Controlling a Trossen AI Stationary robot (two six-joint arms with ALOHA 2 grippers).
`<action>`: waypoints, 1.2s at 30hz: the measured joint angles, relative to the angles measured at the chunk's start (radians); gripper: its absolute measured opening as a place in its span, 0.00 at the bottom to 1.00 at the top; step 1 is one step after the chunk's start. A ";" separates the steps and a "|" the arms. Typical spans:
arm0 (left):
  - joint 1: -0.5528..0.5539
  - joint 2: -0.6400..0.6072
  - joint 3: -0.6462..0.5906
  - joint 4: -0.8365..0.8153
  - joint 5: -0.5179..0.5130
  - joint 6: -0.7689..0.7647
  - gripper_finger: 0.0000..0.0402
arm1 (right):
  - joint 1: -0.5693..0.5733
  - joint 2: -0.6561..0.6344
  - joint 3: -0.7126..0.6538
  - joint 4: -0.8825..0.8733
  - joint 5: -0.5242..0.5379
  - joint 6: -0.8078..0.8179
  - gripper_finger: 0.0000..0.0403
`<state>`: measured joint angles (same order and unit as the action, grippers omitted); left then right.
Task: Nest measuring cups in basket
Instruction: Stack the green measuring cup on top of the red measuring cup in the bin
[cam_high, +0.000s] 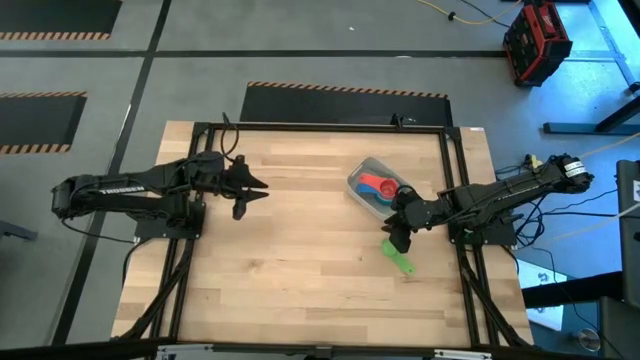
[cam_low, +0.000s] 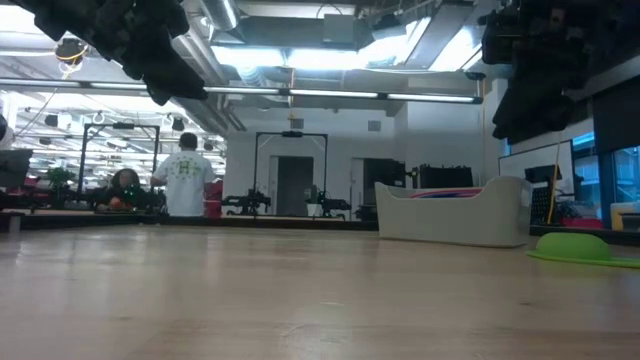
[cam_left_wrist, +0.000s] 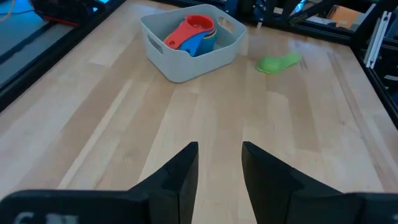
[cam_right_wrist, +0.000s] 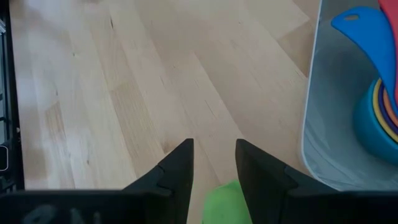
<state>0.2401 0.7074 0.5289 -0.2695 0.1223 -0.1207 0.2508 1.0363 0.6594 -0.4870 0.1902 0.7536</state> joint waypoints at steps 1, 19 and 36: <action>0.000 0.000 0.000 0.000 0.000 0.000 0.29 | 0.000 0.000 0.000 0.000 0.000 0.000 0.31; 0.000 0.000 0.000 0.001 -0.003 0.000 0.29 | 0.000 -0.001 0.000 -0.055 -0.068 0.074 0.34; 0.000 0.000 0.000 0.001 -0.003 0.000 0.29 | 0.008 0.057 -0.050 -0.050 -0.233 0.217 0.77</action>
<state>0.2401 0.7074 0.5289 -0.2684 0.1196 -0.1207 0.2588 1.0930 0.6095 -0.5370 -0.0432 0.9706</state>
